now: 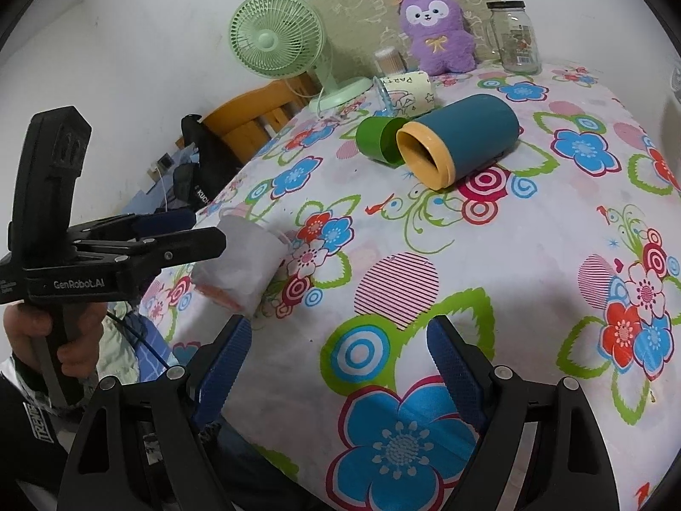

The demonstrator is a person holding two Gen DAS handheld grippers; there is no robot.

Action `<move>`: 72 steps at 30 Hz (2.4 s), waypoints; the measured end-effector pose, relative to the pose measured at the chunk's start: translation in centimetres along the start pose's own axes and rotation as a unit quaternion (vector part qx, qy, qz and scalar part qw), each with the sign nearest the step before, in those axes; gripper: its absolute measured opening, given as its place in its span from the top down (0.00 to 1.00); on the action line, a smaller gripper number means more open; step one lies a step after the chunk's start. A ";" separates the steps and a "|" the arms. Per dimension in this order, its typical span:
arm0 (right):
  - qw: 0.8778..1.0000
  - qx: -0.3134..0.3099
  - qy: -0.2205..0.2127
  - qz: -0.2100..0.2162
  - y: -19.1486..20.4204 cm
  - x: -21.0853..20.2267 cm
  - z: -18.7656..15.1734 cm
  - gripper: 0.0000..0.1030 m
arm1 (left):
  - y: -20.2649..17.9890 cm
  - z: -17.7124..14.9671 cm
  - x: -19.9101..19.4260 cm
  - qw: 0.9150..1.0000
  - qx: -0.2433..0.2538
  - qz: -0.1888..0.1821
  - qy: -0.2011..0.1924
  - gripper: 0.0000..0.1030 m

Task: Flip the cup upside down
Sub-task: 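Hold the white cup in the left tool and carry it over the table, then rotate the white cup with the left tool so its pink bottom faces up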

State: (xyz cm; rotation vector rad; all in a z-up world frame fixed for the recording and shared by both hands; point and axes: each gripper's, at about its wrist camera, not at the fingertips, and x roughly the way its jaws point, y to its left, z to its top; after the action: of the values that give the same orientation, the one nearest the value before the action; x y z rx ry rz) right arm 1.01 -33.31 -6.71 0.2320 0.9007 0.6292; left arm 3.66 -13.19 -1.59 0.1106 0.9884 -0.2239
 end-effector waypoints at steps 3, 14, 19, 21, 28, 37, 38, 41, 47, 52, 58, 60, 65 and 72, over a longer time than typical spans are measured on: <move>1.000 0.002 -0.002 0.000 -0.1 0.0 -0.1 0.16 | 0.0 -0.6 -0.1 1.000 -0.003 -0.001 -0.005 0.19; 1.000 0.004 0.001 -0.011 -0.4 -0.2 -0.4 0.16 | 2.2 -5.4 1.8 0.997 -0.048 -0.030 -0.049 0.10; 1.000 0.000 0.006 -0.012 0.2 0.4 -0.4 0.16 | 2.1 -6.1 2.6 0.996 -0.056 -0.041 -0.049 0.11; 1.000 -0.003 0.008 -0.012 0.4 0.5 -0.4 0.16 | 2.1 -6.1 2.7 0.996 -0.056 -0.047 -0.049 0.15; 1.000 -0.005 0.005 -0.008 0.7 0.6 -0.1 0.16 | 2.5 -5.8 2.4 0.995 -0.068 -0.065 -0.030 0.35; 1.000 -0.012 0.000 0.007 1.3 0.4 0.0 0.16 | 2.0 -3.2 0.1 0.995 -0.018 -0.090 0.046 0.35; 1.000 -0.014 -0.001 0.008 1.4 0.4 0.0 0.16 | 2.1 -2.9 0.1 0.993 -0.010 -0.094 0.070 0.35; 1.000 -0.017 -0.003 0.010 1.5 0.2 -0.1 0.16 | 2.2 -2.3 0.3 0.989 0.013 -0.090 0.120 0.35; 1.000 -0.016 -0.001 0.011 1.3 0.1 0.0 0.16 | 2.0 -1.7 0.9 0.975 0.041 -0.094 0.197 0.35; 1.000 -0.025 0.007 0.013 1.8 0.4 -0.1 0.16 | 1.5 -0.9 2.6 0.959 0.061 -0.099 0.260 0.35; 0.998 -0.049 0.017 0.020 2.9 1.0 -0.4 0.16 | 1.3 1.0 3.9 0.956 0.060 -0.085 0.276 0.35; 0.998 -0.057 0.020 0.021 3.2 1.2 -0.4 0.16 | 1.4 1.8 3.7 0.957 0.053 -0.092 0.270 0.35; 0.994 -0.097 0.038 0.029 4.8 1.7 -0.9 0.16 | 0.6 2.4 2.4 0.954 0.082 -0.094 0.273 0.35; 0.988 -0.144 0.040 0.027 7.2 2.2 -1.7 0.16 | -0.3 1.9 2.2 0.941 0.127 -0.048 0.309 0.35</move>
State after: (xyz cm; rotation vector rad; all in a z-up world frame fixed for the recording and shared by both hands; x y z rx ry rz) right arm -2.24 -26.37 -6.07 -0.0297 0.8710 0.8141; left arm 6.31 -14.11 -2.41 0.3855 1.5902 -0.4215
